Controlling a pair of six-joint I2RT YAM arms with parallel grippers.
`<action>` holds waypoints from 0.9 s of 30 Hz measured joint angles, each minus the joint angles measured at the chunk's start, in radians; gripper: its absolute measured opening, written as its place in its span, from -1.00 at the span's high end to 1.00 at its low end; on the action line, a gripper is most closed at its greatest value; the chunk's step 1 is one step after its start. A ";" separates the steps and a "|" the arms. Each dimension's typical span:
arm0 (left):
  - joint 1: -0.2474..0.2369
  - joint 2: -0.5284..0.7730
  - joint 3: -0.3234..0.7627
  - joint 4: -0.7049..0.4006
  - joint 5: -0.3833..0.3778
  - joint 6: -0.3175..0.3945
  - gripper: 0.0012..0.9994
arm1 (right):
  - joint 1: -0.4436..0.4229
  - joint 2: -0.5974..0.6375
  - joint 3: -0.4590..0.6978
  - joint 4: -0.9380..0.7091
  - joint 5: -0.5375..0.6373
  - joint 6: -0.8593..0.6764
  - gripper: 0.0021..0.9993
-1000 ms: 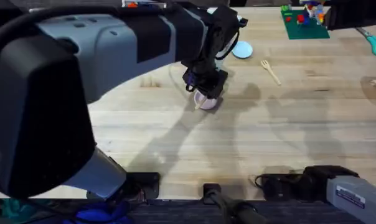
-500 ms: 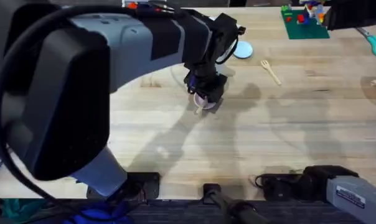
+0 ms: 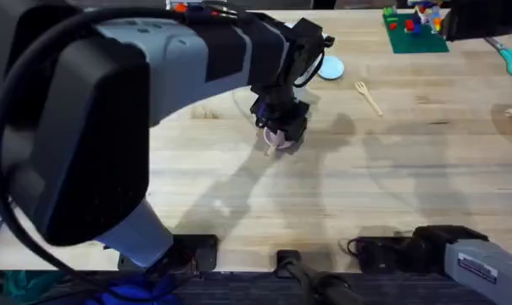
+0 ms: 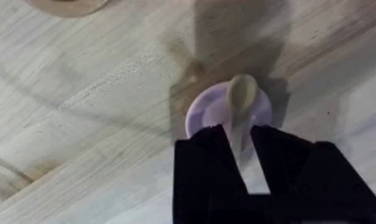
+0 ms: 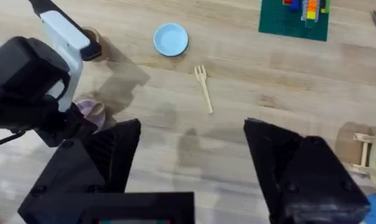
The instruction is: Pick up a utensil and set it on the pink plate, then put the other utensil in the container.
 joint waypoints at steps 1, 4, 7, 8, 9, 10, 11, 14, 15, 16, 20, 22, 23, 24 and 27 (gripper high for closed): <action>0.000 0.000 0.000 -0.001 0.000 0.000 0.45 | 0.000 0.000 0.000 0.000 0.000 0.000 -0.99; 0.000 0.000 0.010 -0.015 0.000 0.000 0.44 | 0.000 0.000 0.000 0.000 0.000 0.000 -0.99; 0.000 0.000 0.037 -0.039 0.000 0.000 0.44 | 0.000 0.000 0.000 0.000 0.000 0.000 -0.99; 0.000 0.000 0.050 -0.051 0.000 0.000 0.44 | 0.000 0.000 0.000 0.000 0.000 0.000 -0.99; 0.000 0.000 0.064 -0.065 0.000 0.000 0.44 | 0.000 0.000 0.000 0.000 0.000 0.000 -0.99; 0.000 0.000 0.079 -0.082 0.000 0.000 0.43 | 0.000 0.000 0.000 0.000 0.000 0.000 -0.99; 0.000 0.000 0.094 -0.099 0.000 0.000 0.42 | 0.000 0.000 0.000 0.000 0.000 0.000 -0.99; 0.000 0.000 0.139 -0.152 0.000 0.001 0.34 | 0.000 0.000 0.000 0.000 0.000 0.000 -0.99; 0.000 0.000 0.151 -0.168 0.000 0.001 0.29 | 0.000 0.000 0.000 0.000 0.000 0.000 -0.99; 0.000 0.000 0.165 -0.184 0.000 0.003 0.17 | 0.000 0.000 0.000 0.000 0.000 0.000 -0.99; 0.000 0.000 0.207 -0.237 -0.001 0.004 -0.57 | 0.000 0.000 0.000 0.000 0.000 0.000 -0.99; 0.000 0.000 0.226 -0.261 -0.001 0.001 -0.90 | 0.000 0.000 0.000 0.000 0.000 0.000 -0.99; 0.000 0.000 0.239 -0.276 -0.001 0.001 -0.95 | 0.000 0.000 0.000 0.000 0.000 0.000 -0.99; 0.000 0.000 0.252 -0.289 0.000 0.001 -0.96 | 0.000 0.000 0.000 0.000 0.000 0.000 -0.99; 0.000 0.000 0.303 -0.331 -0.001 0.001 -0.97 | 0.000 0.000 0.000 0.000 0.000 0.000 -0.99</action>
